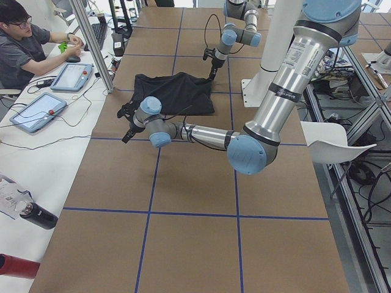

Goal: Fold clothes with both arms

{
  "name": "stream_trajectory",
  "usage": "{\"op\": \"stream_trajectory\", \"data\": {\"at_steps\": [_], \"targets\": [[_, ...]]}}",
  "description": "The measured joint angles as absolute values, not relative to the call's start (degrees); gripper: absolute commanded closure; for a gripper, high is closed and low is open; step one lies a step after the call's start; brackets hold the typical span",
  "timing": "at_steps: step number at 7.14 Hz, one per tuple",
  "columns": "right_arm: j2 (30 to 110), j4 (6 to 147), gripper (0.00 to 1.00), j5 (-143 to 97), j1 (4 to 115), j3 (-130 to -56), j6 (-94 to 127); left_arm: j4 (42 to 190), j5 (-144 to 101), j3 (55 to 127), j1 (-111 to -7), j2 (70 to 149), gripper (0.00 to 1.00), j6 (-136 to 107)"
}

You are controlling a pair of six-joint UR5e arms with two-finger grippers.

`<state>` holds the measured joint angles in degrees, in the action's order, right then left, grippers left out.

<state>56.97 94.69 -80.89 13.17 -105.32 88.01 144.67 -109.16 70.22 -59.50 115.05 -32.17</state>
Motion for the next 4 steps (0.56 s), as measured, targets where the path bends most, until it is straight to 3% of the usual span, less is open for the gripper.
{"op": "stream_trajectory", "data": {"at_steps": [4], "targets": [[56.60,94.91,0.58,-81.81,15.42,-105.21,80.31,144.67,-109.08,70.09,-59.50,115.05,0.00,-32.17]]}}
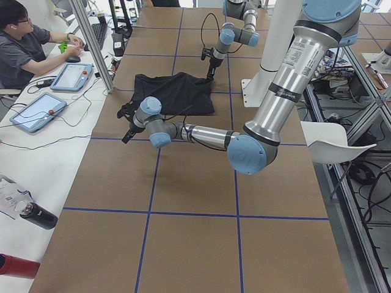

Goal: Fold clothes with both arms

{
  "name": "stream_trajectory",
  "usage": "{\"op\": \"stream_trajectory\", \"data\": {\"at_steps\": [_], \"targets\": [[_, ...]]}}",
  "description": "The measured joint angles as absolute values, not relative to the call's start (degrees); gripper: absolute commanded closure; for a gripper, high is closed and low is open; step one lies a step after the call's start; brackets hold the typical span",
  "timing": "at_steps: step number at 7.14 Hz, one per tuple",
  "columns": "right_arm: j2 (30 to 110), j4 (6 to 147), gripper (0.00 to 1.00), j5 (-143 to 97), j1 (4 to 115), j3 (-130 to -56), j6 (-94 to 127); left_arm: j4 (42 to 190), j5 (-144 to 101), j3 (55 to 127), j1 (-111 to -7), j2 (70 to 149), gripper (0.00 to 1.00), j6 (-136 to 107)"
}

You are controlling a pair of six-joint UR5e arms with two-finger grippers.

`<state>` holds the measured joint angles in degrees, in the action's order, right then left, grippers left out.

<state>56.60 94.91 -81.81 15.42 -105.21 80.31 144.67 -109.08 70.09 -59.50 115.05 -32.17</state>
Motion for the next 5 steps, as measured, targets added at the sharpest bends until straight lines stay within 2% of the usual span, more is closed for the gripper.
{"op": "stream_trajectory", "data": {"at_steps": [5], "targets": [[55.15,94.25,0.62,-82.96,17.32,-103.25,78.16,144.61,-109.07,70.05,-59.44,115.12,0.00,-32.17]]}}
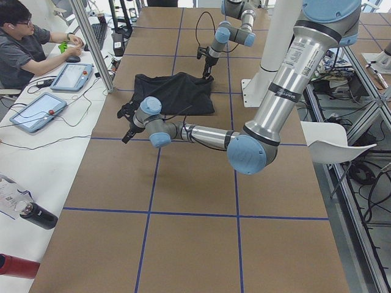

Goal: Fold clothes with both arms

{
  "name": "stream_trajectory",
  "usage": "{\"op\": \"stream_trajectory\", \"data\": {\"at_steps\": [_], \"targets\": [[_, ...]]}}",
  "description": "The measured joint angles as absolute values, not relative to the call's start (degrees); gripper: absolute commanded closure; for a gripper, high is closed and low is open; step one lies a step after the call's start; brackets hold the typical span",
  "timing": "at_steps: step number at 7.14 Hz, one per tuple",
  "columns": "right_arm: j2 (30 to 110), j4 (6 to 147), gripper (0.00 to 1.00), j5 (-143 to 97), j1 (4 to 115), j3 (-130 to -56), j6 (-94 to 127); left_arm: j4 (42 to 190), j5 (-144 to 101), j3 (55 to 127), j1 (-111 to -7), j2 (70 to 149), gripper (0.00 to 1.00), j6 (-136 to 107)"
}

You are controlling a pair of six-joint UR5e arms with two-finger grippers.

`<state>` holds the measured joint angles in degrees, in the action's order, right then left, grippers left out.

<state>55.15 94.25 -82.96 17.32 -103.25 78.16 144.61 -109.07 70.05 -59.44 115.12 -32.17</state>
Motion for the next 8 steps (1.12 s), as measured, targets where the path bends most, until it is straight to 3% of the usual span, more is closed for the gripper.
{"op": "stream_trajectory", "data": {"at_steps": [8], "targets": [[54.10,94.89,0.58,-82.97,16.79,-100.75,80.06,144.66,-109.07,70.05,-59.45,115.09,0.00,-32.17]]}}
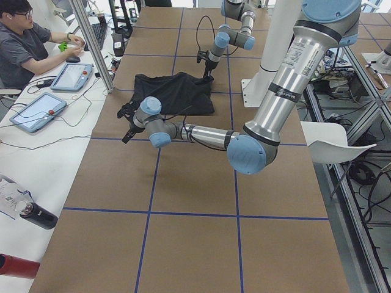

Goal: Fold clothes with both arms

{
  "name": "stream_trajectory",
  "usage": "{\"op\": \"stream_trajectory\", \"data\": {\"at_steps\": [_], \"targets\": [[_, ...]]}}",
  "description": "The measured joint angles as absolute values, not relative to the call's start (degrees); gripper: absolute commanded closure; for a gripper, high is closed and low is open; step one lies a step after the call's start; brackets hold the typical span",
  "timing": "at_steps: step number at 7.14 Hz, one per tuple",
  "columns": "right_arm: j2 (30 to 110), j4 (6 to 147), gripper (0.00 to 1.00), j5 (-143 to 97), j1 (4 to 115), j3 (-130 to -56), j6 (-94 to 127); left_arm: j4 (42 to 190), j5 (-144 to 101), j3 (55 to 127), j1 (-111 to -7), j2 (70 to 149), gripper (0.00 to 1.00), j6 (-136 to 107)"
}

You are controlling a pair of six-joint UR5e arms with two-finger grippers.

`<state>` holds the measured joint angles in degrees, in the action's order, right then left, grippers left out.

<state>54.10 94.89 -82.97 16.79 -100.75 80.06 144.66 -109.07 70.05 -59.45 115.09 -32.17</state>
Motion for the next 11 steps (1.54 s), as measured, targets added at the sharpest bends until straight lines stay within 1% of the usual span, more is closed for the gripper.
{"op": "stream_trajectory", "data": {"at_steps": [1,2,3,6,8,11], "targets": [[54.17,94.91,0.68,-82.97,16.79,-100.78,80.13,144.66,-109.07,70.05,-59.44,115.06,0.00,-32.17],[54.19,94.92,0.96,-82.95,16.71,-100.81,80.62,144.67,-109.07,70.05,-59.42,115.03,0.00,-32.17],[54.12,94.92,1.00,-82.89,16.67,-100.83,81.35,144.67,-109.07,70.05,-59.42,114.99,0.00,-32.17],[54.03,94.84,1.00,-82.64,16.62,-100.98,81.87,144.67,-109.07,70.10,-59.41,114.96,0.00,-32.17],[55.21,94.89,1.00,-82.82,16.83,-102.83,81.72,144.67,-109.07,70.19,-59.41,114.96,0.00,-32.19],[62.70,94.73,1.00,-82.80,17.09,-108.88,81.09,144.67,-109.07,70.30,-59.41,114.96,0.00,-32.25]]}}
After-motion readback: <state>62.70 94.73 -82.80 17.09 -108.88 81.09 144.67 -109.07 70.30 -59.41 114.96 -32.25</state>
